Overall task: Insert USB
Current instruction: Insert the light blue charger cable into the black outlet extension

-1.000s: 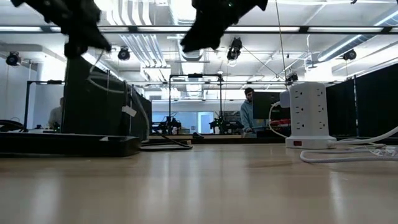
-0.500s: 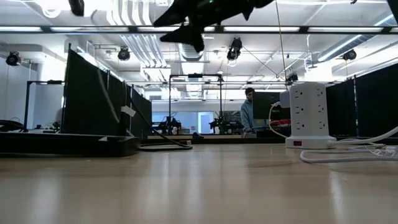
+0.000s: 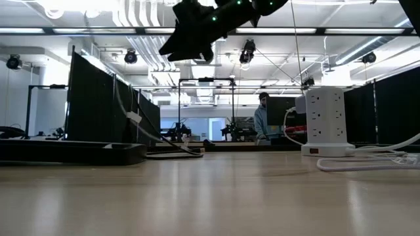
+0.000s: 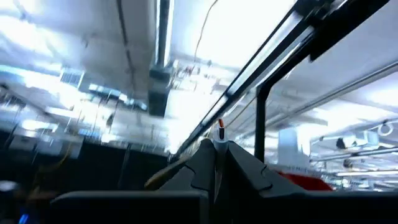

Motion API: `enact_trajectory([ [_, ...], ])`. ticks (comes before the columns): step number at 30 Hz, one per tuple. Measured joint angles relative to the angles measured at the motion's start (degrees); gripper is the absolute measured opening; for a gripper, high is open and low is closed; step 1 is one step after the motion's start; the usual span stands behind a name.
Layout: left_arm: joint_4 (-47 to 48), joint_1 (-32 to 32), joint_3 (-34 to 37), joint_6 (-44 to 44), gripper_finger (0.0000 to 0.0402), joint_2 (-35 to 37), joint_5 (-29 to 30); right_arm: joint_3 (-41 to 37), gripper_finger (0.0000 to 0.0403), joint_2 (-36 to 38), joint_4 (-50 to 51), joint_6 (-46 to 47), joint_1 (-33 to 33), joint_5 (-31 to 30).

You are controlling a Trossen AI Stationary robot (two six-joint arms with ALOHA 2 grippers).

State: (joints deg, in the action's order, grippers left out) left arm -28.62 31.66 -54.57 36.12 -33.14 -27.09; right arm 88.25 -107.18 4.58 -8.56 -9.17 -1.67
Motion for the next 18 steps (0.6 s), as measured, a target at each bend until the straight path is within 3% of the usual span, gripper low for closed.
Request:
enact_trajectory([
  [8,-1.4,0.0,-12.7,0.0,0.0012,-12.1,-0.1,-0.2,0.0205,-1.0,7.1,-2.2,-1.3,-1.3],
  [18,-1.4,0.0,-33.6,0.0,0.0012,-27.2,-2.7,-0.2,0.0208,-6.0,1.4,3.0,-1.9,-1.1],
])
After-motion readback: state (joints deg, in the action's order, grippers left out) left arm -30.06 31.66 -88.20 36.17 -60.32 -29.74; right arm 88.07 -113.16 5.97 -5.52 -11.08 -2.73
